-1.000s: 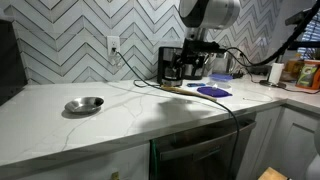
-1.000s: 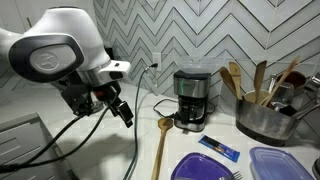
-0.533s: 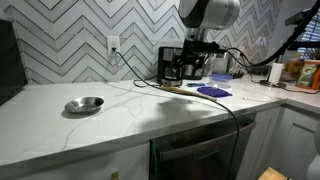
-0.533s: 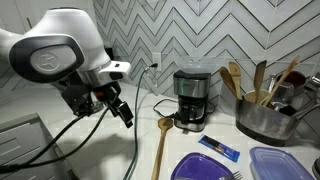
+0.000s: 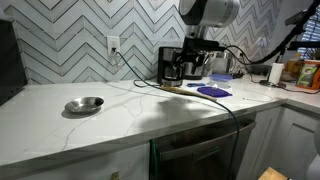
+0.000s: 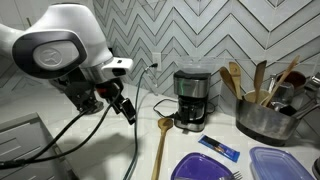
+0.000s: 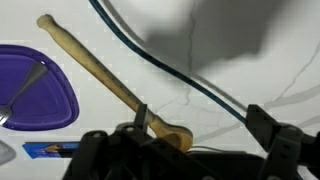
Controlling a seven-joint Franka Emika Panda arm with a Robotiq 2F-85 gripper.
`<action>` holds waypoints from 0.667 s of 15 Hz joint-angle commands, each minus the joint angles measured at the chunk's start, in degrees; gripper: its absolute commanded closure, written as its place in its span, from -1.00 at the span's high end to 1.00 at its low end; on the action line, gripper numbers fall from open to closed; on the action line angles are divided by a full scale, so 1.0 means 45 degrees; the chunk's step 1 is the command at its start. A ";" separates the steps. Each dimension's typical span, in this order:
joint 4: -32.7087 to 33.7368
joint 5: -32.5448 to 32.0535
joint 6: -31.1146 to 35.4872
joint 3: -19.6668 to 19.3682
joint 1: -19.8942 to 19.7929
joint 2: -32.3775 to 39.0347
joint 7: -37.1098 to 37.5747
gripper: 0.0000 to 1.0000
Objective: Remove the coffee pot from the coffeemaker.
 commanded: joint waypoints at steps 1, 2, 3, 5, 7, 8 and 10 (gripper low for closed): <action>0.1989 0.0347 -0.1237 -0.0667 0.0075 0.1097 -0.1248 1.00; 0.2537 0.0219 -0.1580 -0.0759 0.0012 0.1387 -0.1488 1.00; 0.3157 0.0175 -0.2070 -0.0906 -0.0017 0.1694 -0.1871 1.00; 0.4397 0.0276 -0.3226 -0.1262 -0.0005 0.2343 -0.3093 1.00; 0.5416 0.0168 -0.3762 -0.1520 -0.0149 0.3011 -0.4082 1.00; 0.5848 0.0265 -0.3934 -0.1642 -0.0210 0.3315 -0.4580 1.00; 0.6440 0.0570 -0.3947 -0.1862 -0.0367 0.3878 -0.5527 1.00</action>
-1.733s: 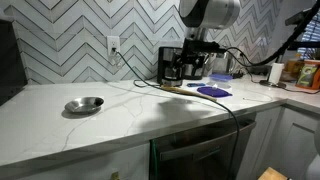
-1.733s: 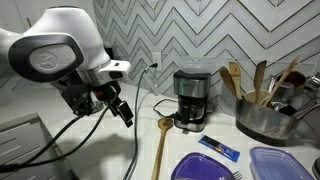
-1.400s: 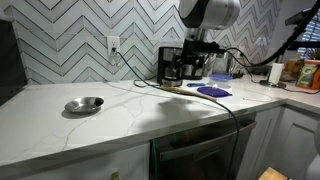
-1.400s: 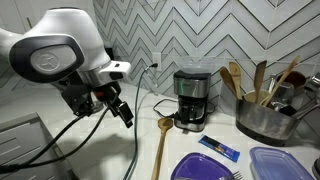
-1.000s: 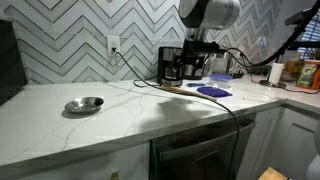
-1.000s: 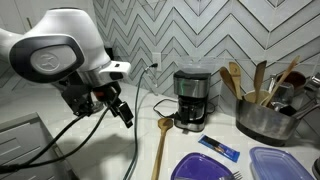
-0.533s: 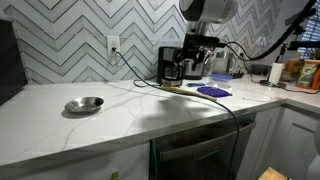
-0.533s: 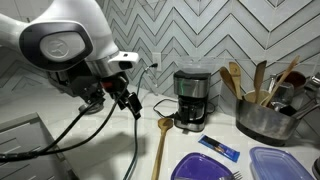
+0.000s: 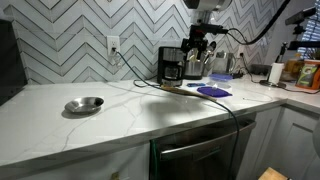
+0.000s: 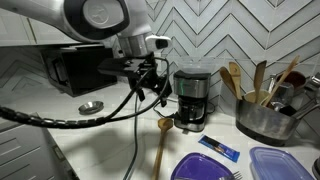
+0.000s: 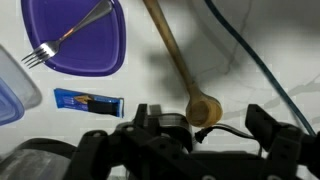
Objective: Remove the coffee pot from the coffeemaker.
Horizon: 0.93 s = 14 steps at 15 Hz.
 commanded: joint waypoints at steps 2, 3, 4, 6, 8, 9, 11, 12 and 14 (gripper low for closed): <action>0.1518 0.0755 -0.0203 -0.0460 -0.0428 0.1577 -0.2041 1.00; 0.1542 0.0948 0.0183 -0.0483 -0.0548 0.1782 -0.2232 1.00; 0.1538 0.1281 0.0544 -0.0489 -0.0663 0.1959 -0.2420 1.00; 0.1346 0.0762 0.0188 -0.0278 -0.0654 0.1590 -0.1838 1.00; 0.1376 0.0760 0.0188 -0.0241 -0.0653 0.1618 -0.1828 1.00; 0.1386 0.0760 0.0187 -0.0214 -0.0642 0.1588 -0.1824 1.00; 0.1406 0.0760 0.0187 -0.0195 -0.0636 0.1568 -0.1821 1.00; 0.1407 0.0760 0.0187 -0.0195 -0.0636 0.1566 -0.1821 1.00; 0.1455 0.0773 0.0191 -0.0183 -0.0625 0.1644 -0.2095 1.00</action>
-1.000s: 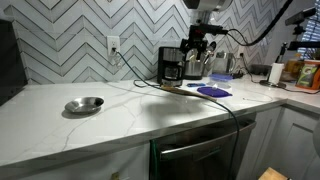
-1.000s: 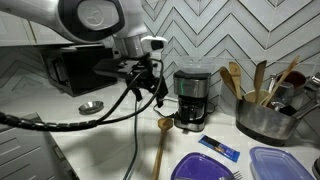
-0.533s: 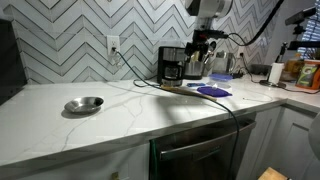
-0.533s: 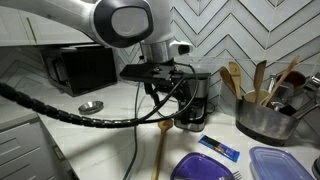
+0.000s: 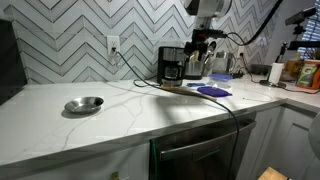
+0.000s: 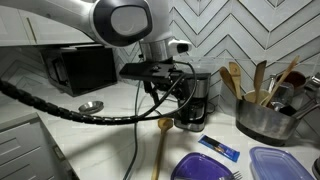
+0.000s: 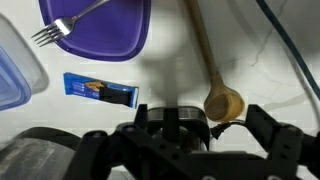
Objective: Remove the coffee pot from the coffeemaker.
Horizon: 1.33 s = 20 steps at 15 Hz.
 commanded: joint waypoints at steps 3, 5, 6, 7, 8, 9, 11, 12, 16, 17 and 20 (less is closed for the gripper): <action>0.0151 0.0938 0.0883 0.0148 -0.0178 0.0435 -0.1524 1.00; 0.0174 0.1505 0.1329 0.0146 -0.0256 0.0665 -0.2366 1.00; 0.0192 0.1737 0.1367 0.0154 -0.0302 0.0770 -0.2738 1.00; 0.0203 0.2074 0.1453 0.0160 -0.0365 0.0883 -0.3167 1.00; 0.0226 0.2356 0.1556 0.0164 -0.0428 0.1000 -0.3334 1.00; 0.0254 0.2789 0.1657 0.0175 -0.0523 0.1119 -0.3838 1.00; 0.0304 0.3395 0.1855 0.0205 -0.0684 0.1312 -0.4458 1.00; 0.0325 0.3646 0.2028 0.0212 -0.0764 0.1409 -0.4606 1.00; 0.0548 0.4532 0.2455 0.0295 -0.1049 0.1817 -0.5043 1.00; 0.0610 0.4780 0.2541 0.0339 -0.1107 0.1909 -0.5154 1.00; 0.0795 0.5347 0.2697 0.0465 -0.1228 0.2193 -0.5205 1.00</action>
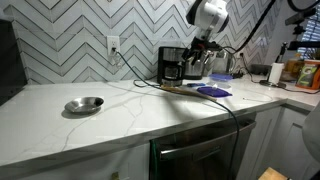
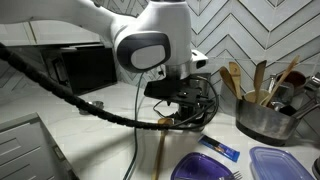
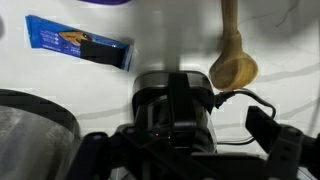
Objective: Remove the coffee pot from the coffeemaker.
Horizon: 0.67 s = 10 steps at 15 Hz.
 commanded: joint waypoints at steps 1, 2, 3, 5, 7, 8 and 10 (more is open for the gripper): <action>0.0379 0.0880 0.0338 0.0367 -0.0405 0.0519 -0.0454 1.00; 0.0437 0.1021 0.0449 0.0423 -0.0434 0.0612 -0.0479 1.00; 0.0471 0.1134 0.0641 0.0477 -0.0451 0.0699 -0.0481 1.00; 0.0496 0.1225 0.1064 0.0595 -0.0492 0.0855 -0.0489 1.00; 0.0558 0.1377 0.1372 0.0757 -0.0578 0.1019 -0.0533 1.00; 0.0588 0.1445 0.1538 0.0836 -0.0616 0.1097 -0.0583 1.00; 0.0658 0.1639 0.1876 0.1009 -0.0705 0.1262 -0.0708 1.00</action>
